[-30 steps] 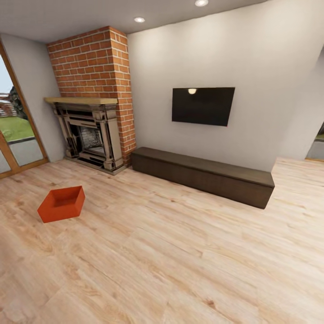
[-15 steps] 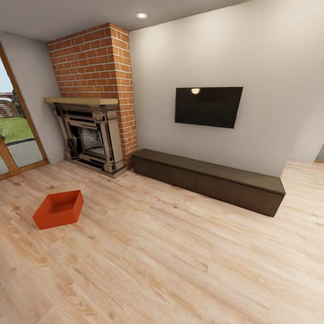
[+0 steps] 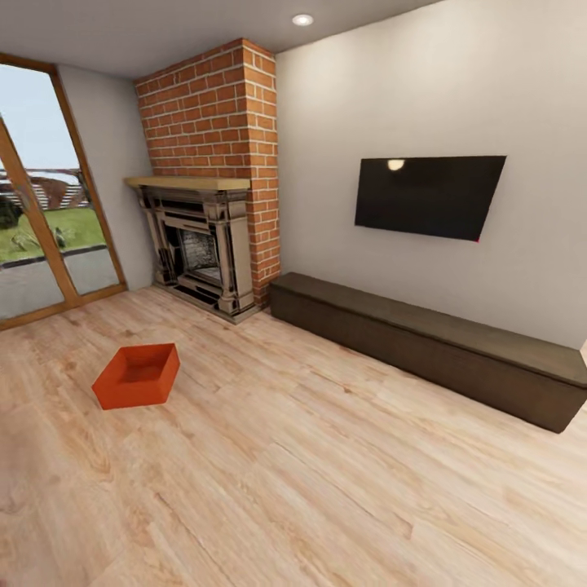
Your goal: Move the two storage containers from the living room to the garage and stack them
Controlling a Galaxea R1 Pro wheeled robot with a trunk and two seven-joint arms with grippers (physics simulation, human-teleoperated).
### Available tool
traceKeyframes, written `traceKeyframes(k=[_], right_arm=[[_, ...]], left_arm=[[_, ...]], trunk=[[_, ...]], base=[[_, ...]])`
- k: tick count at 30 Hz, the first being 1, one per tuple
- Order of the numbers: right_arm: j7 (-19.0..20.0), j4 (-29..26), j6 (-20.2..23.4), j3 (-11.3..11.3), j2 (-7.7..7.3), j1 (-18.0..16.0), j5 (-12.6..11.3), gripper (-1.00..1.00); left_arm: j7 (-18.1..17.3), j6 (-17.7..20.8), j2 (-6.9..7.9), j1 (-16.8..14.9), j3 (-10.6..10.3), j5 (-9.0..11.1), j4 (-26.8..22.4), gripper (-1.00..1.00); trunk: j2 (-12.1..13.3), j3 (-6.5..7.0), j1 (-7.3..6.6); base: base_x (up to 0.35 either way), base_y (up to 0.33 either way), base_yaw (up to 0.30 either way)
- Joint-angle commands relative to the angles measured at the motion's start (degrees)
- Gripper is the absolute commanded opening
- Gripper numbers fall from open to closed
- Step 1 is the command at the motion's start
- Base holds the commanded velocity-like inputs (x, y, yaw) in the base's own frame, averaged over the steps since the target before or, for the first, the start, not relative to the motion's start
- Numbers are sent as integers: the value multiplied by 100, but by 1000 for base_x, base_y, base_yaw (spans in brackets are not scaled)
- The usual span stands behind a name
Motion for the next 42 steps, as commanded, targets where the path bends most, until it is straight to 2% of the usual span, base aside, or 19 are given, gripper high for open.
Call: traceKeyframes(k=[1, 42], right_arm=[[-4, 17, -30, 44, 3, -6, -44, 100], [-4, 17, -24, 49, 7, -6, -44, 100]], left_arm=[[-7, -7, -1, -4, -4, 46, 4, 100], [-7, -7, -1, -4, -4, 46, 4, 100]], trunk=[[-3, -6, 3], [-3, -6, 3]], base=[[323, 0, 112], [323, 0, 6]])
